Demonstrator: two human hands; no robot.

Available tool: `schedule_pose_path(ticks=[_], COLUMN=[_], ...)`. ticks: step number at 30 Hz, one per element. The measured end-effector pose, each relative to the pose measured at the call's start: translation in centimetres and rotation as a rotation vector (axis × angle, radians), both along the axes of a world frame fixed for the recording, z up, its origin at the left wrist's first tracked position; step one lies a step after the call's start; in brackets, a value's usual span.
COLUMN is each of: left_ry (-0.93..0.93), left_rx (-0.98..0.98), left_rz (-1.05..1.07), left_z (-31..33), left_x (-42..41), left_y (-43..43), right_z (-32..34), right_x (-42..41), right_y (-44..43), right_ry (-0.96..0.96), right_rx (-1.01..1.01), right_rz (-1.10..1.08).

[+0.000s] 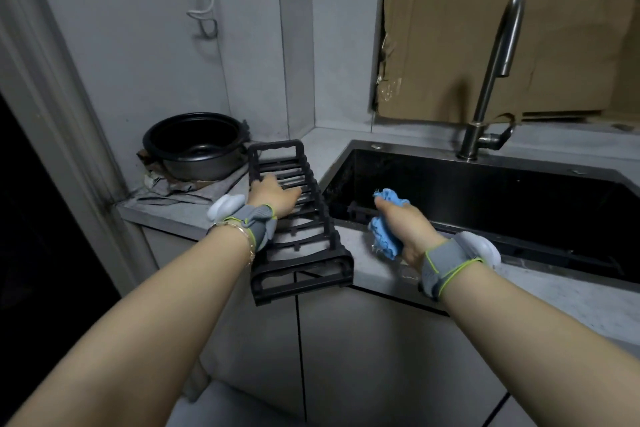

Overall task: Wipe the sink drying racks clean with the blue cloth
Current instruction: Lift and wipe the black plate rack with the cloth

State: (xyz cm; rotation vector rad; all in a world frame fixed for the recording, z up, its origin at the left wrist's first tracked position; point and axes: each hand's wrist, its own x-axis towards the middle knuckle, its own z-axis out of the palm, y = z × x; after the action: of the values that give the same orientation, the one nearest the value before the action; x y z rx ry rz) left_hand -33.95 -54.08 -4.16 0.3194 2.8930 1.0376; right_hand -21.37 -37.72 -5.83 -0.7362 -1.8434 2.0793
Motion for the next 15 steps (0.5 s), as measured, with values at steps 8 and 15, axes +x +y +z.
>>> schedule_pose_path(ticks=[8,15], left_ry=[0.063,-0.549], left_rx=[0.204,0.444], left_rz=[-0.357,-0.508], left_z=[2.4,1.0], left_x=[5.4,5.2], left_y=[13.1,22.0], right_z=[0.2,0.1], right_x=[1.0,0.8], right_y=[7.4,13.6], right_ry=[-0.023,0.076], right_rx=[0.445,0.901], right_rz=[-0.123,0.159])
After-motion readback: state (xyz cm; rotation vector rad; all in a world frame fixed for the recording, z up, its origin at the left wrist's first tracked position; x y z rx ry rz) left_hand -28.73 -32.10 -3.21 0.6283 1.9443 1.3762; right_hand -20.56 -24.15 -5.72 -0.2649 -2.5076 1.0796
